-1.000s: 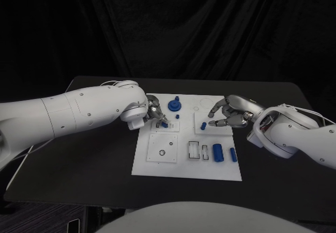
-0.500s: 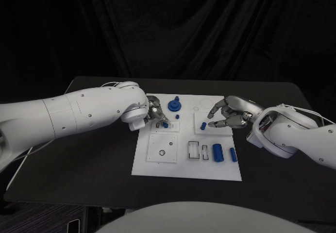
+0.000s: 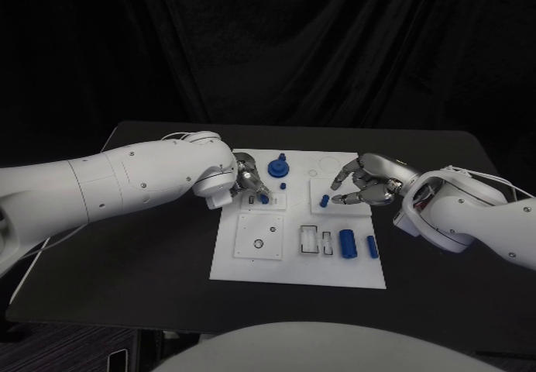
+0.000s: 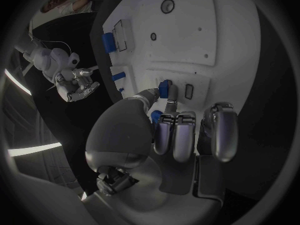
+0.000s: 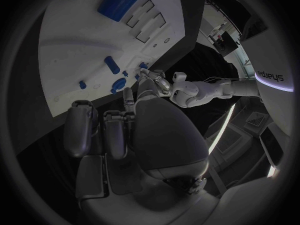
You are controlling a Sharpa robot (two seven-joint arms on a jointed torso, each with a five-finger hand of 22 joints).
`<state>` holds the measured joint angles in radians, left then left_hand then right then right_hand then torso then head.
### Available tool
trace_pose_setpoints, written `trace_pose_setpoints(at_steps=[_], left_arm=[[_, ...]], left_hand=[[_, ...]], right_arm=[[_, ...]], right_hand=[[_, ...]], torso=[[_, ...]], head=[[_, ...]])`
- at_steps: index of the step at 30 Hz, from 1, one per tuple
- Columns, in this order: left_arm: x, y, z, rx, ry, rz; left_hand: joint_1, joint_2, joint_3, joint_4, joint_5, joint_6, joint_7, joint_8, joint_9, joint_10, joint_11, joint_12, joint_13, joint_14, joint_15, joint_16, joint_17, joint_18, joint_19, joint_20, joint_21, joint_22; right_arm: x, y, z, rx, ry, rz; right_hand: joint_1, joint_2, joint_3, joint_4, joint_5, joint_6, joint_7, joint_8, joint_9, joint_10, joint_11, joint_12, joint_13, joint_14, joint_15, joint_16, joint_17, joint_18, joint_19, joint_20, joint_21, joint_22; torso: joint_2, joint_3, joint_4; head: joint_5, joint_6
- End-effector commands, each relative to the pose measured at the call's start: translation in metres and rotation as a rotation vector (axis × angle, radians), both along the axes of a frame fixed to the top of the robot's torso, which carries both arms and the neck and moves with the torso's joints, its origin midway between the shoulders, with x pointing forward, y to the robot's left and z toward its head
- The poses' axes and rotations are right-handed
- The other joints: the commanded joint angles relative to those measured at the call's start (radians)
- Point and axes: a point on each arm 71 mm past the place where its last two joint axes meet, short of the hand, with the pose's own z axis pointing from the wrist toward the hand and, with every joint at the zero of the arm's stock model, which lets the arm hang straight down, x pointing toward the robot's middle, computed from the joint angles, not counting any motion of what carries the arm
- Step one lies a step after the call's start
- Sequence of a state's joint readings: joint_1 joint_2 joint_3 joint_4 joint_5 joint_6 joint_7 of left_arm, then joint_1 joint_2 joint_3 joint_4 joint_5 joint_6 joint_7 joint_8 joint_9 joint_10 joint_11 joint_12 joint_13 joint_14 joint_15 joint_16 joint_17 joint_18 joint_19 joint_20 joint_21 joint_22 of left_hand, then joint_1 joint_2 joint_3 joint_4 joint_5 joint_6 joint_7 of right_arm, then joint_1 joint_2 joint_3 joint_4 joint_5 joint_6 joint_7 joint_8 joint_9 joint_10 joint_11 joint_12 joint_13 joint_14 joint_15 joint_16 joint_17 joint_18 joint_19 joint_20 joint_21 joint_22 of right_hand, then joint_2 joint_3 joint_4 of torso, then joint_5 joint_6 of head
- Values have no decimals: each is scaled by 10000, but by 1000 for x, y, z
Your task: Assemble the parts on the task board
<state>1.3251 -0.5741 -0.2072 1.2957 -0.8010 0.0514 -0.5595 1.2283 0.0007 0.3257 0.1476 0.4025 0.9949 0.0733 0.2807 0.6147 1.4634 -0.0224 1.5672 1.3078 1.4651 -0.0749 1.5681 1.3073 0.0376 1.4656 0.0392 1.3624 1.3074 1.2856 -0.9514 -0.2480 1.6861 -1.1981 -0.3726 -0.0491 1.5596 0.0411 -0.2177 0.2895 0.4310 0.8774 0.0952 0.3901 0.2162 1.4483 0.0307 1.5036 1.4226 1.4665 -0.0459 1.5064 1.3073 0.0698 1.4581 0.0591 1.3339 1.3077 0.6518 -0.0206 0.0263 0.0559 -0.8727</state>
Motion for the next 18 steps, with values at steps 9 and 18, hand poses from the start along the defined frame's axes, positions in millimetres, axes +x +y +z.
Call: trace_pose_setpoints(at_steps=[9, 18], left_arm=[[-5, 4, -8, 168, 395, -51], [-6, 4, -9, 331, 624, -171]], left_hand=[[-55, 7, 80, -60, 11, 124, -208, -66, -2, 1074, 7, 36, 2630, 1057, 14, 27, 2635, 131, -31, -7, -79, 1938], [-524, 7, -307, 117, -1990, -75, -131, -137, 82, 1074, 82, 36, 2630, 1057, 79, 27, 2635, 148, -68, 50, -208, 1915]], right_arm=[[0, -1, -2, -220, 190, -84], [0, -1, -3, -277, 272, -77]], right_hand=[[-15, 83, -74, -5, -79, 80, -3, -49, -15, 153, -170, -53, -471, 768, -81, -56, 1365, -78, 2, -36, -75, 1631], [-15, 81, -90, -8, -132, 85, -3, -54, -31, 152, -171, -55, -476, 768, -82, -57, 1364, -78, 4, -37, -76, 1633]], torso=[[-11, -2, -14], [-19, 2, -1]], head=[[35, 1], [23, 1]])
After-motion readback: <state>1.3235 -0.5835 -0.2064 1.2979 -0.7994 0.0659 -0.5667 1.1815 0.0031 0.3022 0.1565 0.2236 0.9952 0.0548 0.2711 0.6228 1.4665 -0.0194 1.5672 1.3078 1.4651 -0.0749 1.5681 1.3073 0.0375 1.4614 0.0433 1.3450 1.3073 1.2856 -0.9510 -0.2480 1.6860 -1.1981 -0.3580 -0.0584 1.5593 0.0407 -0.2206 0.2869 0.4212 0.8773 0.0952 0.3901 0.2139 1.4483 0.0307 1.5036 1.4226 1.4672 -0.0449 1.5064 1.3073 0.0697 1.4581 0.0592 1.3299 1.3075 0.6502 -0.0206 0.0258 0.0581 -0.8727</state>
